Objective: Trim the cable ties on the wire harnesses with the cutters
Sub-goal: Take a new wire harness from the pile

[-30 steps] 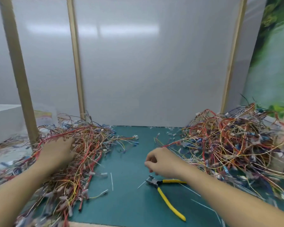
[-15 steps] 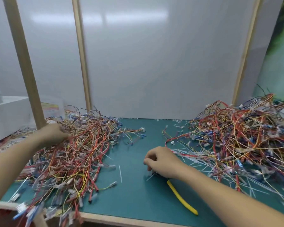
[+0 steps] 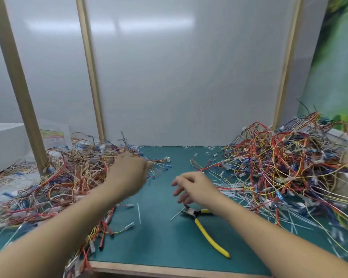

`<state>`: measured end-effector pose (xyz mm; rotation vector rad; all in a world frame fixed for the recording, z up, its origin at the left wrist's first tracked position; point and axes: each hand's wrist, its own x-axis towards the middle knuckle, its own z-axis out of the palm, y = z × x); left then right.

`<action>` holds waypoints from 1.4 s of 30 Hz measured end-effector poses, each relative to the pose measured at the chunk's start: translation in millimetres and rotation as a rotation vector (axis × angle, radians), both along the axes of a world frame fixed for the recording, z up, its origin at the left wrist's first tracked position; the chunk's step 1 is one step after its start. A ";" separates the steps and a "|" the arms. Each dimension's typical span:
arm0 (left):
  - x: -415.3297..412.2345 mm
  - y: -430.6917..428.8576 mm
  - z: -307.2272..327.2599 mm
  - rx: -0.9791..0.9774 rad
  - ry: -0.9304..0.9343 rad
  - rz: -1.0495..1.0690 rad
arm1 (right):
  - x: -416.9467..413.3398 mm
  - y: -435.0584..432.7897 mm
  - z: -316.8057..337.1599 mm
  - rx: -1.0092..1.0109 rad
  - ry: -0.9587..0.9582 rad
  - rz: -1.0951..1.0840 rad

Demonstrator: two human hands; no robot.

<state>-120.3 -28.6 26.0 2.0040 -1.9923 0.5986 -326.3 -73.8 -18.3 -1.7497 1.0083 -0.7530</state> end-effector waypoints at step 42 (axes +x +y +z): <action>56.2 24.9 -33.6 0.082 0.566 -0.003 | -44.1 -43.4 179.3 -0.225 -0.437 -0.192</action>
